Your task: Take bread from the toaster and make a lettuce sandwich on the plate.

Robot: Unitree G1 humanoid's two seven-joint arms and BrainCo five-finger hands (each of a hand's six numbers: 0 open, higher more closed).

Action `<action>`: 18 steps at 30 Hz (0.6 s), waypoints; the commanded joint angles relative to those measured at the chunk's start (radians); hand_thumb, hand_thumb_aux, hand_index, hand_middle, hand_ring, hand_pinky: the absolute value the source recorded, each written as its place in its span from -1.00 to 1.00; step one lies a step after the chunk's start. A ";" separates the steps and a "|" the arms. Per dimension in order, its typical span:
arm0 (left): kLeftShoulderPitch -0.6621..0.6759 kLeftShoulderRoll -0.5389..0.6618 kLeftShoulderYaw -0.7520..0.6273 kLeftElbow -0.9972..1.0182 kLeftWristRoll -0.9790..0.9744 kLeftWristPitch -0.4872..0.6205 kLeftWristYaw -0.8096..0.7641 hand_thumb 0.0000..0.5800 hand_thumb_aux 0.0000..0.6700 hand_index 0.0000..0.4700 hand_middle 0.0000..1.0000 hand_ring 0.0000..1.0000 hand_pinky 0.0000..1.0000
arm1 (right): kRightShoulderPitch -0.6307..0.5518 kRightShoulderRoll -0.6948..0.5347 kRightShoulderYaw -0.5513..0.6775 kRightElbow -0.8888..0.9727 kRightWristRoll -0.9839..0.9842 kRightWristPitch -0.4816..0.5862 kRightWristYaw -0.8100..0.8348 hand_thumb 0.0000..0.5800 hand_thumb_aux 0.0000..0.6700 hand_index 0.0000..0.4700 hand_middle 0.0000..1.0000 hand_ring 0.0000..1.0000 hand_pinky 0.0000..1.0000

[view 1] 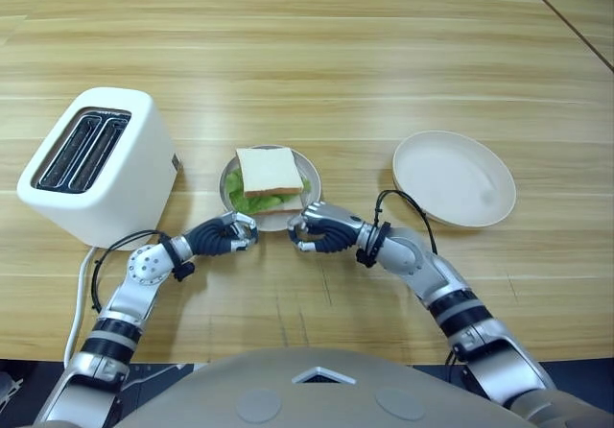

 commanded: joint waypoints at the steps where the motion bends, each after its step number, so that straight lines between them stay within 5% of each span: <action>1: -0.105 -0.009 -0.023 0.187 0.128 0.019 0.099 1.00 1.00 1.00 1.00 1.00 1.00 | -0.143 0.057 0.029 0.146 -0.173 0.057 -0.219 1.00 1.00 1.00 1.00 1.00 1.00; 6: -0.361 -0.089 -0.027 0.407 0.217 -0.021 0.297 1.00 1.00 1.00 1.00 1.00 1.00 | -0.345 0.178 0.047 0.380 -0.289 0.206 -0.546 1.00 1.00 1.00 1.00 1.00 1.00; 10: -0.442 -0.120 -0.033 0.455 0.285 -0.085 0.440 1.00 1.00 1.00 1.00 1.00 1.00 | -0.415 0.201 0.046 0.423 -0.309 0.251 -0.700 1.00 1.00 1.00 1.00 1.00 1.00; 15: -0.286 -0.096 -0.005 0.034 0.292 -0.167 0.502 1.00 1.00 1.00 1.00 1.00 1.00 | -0.335 0.137 0.008 0.145 -0.319 0.252 -0.793 1.00 1.00 1.00 1.00 1.00 1.00; 17: -0.149 -0.056 0.007 -0.229 0.238 -0.176 0.457 0.88 0.51 0.51 1.00 1.00 1.00 | -0.256 0.108 -0.037 -0.053 -0.301 0.234 -0.810 1.00 1.00 1.00 0.93 0.93 0.93; 18: -0.083 -0.038 0.022 -0.352 0.207 -0.177 0.444 0.78 0.34 0.34 0.89 0.89 0.89 | -0.216 0.099 -0.056 -0.144 -0.282 0.211 -0.814 1.00 1.00 1.00 0.69 0.69 0.69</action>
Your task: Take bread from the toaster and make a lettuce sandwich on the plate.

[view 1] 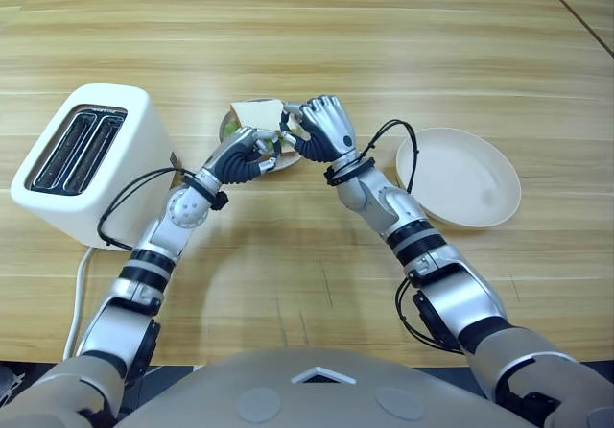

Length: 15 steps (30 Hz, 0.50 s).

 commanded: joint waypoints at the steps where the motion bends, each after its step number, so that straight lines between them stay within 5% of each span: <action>1: 0.267 0.082 0.056 -0.482 -0.110 -0.003 -0.062 0.70 0.23 0.23 0.76 0.76 0.76 | 0.170 -0.052 -0.085 -0.363 0.055 -0.054 -0.018 1.00 1.00 1.00 0.42 0.42 0.42; 2: 0.305 0.079 0.092 -0.565 -0.138 -0.003 -0.048 0.65 0.16 0.16 0.47 0.47 0.47 | 0.205 -0.053 -0.093 -0.419 0.084 -0.077 -0.008 0.81 0.38 0.38 -0.46 -0.46 -0.46; 3: 0.331 0.065 0.132 -0.627 -0.167 -0.003 -0.021 -0.02 -0.43 -0.43 -0.26 -0.26 -0.26 | 0.235 -0.049 -0.099 -0.460 0.106 -0.089 0.004 -0.64 -0.81 -0.81 -1.00 -1.00 -1.00; 4: 0.349 0.041 0.170 -0.673 -0.213 0.008 0.010 -0.67 -0.83 -0.83 -0.55 -0.55 -0.55 | 0.259 -0.042 -0.104 -0.479 0.122 -0.087 0.016 -1.00 -1.00 -1.00 -1.00 -1.00 -1.00; 5: 0.359 0.017 0.198 -0.699 -0.254 0.023 0.033 -1.00 -1.00 -1.00 -1.00 -1.00 -1.00 | 0.277 -0.033 -0.111 -0.485 0.137 -0.084 0.020 -1.00 -1.00 -1.00 -1.00 -1.00 -1.00; 15: 0.383 -0.095 0.264 -0.557 -0.371 0.069 0.064 -1.00 -1.00 -1.00 -1.00 -1.00 -1.00 | 0.426 0.139 -0.172 -0.433 0.545 -0.072 0.203 -1.00 -1.00 -1.00 -1.00 -1.00 -1.00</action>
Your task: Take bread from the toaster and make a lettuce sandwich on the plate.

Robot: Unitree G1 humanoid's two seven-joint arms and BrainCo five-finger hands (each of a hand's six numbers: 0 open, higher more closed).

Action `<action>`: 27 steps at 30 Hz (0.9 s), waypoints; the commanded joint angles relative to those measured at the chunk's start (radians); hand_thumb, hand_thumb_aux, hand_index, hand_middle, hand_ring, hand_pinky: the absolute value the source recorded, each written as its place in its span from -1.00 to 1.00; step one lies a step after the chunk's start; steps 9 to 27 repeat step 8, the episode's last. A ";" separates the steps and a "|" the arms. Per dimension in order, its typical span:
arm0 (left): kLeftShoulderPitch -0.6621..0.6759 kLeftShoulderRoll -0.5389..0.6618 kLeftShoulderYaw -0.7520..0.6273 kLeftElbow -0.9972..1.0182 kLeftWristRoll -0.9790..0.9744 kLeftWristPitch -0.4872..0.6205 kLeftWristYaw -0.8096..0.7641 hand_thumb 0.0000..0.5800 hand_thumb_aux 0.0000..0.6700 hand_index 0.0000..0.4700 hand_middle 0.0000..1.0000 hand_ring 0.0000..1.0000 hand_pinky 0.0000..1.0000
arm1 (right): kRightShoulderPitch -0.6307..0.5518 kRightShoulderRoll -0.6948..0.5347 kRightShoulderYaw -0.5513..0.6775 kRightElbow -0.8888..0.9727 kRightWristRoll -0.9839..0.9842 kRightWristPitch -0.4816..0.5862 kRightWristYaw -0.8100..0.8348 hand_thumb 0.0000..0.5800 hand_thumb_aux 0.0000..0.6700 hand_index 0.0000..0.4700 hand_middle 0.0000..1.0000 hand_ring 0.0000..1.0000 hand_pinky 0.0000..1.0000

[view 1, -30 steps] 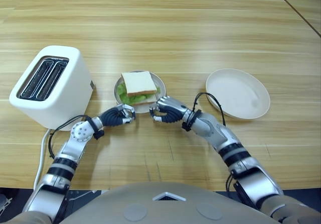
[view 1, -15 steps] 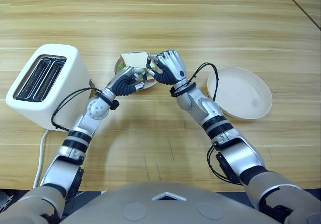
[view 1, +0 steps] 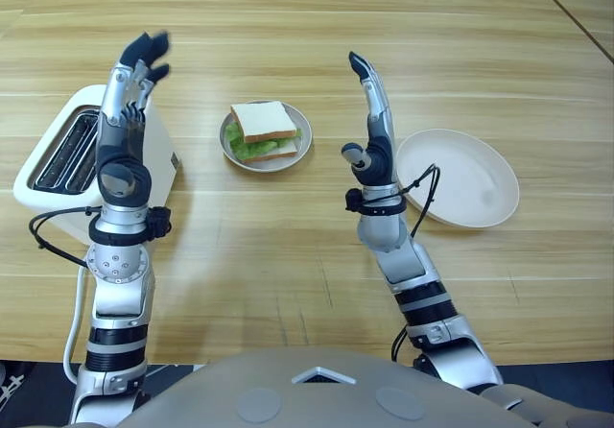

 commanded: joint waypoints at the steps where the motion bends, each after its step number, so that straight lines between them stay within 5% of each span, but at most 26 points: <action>1: 0.021 -0.024 -0.009 0.086 -0.007 -0.003 -0.019 -1.00 -1.00 -1.00 -1.00 -1.00 -1.00 | 0.031 0.039 -0.006 -0.008 0.061 -0.002 0.065 -1.00 -1.00 -1.00 -1.00 -1.00 -1.00; 27: 0.015 -0.050 -0.008 0.150 -0.018 -0.017 -0.041 -1.00 -1.00 -1.00 -1.00 -1.00 -1.00 | 0.019 0.076 -0.037 -0.029 0.075 -0.025 0.115 -1.00 -1.00 -1.00 -1.00 -1.00 -1.00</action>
